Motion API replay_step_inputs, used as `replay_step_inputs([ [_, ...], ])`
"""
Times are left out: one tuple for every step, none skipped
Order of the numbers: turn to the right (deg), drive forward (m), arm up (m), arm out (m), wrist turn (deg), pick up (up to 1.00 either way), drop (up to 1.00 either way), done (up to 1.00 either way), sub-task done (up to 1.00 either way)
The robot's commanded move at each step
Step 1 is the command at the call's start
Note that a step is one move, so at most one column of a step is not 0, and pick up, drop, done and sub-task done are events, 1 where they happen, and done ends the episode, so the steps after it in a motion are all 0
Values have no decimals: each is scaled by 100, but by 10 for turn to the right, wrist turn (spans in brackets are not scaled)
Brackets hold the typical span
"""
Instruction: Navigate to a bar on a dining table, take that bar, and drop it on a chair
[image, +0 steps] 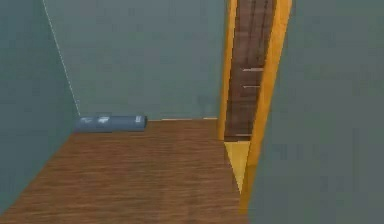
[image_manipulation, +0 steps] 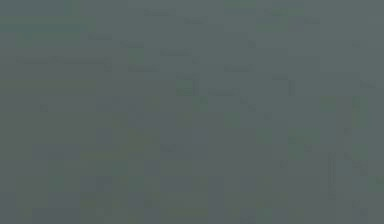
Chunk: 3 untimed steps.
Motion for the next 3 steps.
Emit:
replay_step_inputs([
  [0, 100, 0, 0, 0, 0, 0, 0, 0],
  [0, 20, 0, 0, 0, 0, 0, 0, 0],
  [300, 0, 0, 0, 0, 0, 0, 0, 0],
])
